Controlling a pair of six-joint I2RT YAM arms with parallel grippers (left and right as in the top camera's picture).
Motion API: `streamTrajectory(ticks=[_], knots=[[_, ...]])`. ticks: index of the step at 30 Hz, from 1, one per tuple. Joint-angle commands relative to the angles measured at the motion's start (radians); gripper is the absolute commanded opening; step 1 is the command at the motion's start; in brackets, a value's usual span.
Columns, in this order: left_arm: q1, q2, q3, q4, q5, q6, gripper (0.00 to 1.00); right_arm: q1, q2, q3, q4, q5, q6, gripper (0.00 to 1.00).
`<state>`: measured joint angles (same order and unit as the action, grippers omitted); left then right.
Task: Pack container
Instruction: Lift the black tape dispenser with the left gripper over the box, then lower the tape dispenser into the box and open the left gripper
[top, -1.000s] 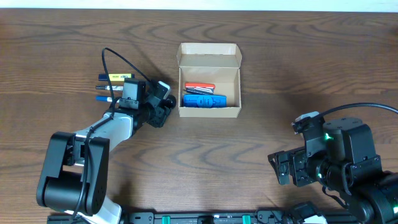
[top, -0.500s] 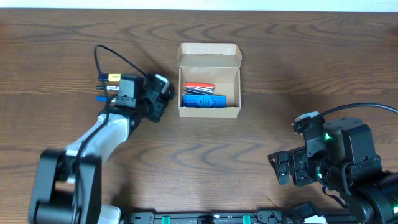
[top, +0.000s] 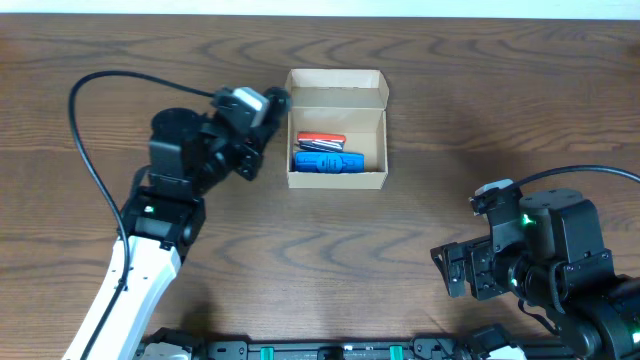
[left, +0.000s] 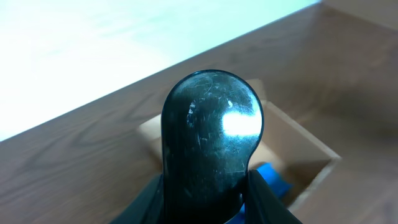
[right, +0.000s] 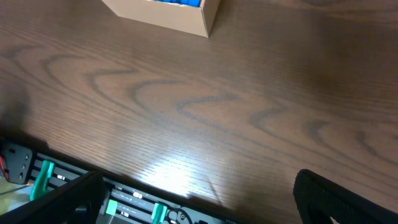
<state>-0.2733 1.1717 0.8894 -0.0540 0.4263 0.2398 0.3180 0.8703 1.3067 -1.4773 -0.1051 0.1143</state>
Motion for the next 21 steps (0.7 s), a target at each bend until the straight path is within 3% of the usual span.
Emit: streamTrajectory(ticks=[1,7,21], knots=[[-0.075,0.040,0.066,-0.051,-0.008,0.064,0.06,-0.008,0.000,-0.001,0.000,-0.004,0.008,0.99],[-0.168,0.164,0.195,-0.208,-0.090,0.278,0.06,-0.008,0.000,-0.001,0.000,-0.004,0.008,0.99],[-0.187,0.374,0.247,-0.192,-0.087,0.461,0.06,-0.008,0.000,-0.001,0.000,-0.004,0.008,0.99]])
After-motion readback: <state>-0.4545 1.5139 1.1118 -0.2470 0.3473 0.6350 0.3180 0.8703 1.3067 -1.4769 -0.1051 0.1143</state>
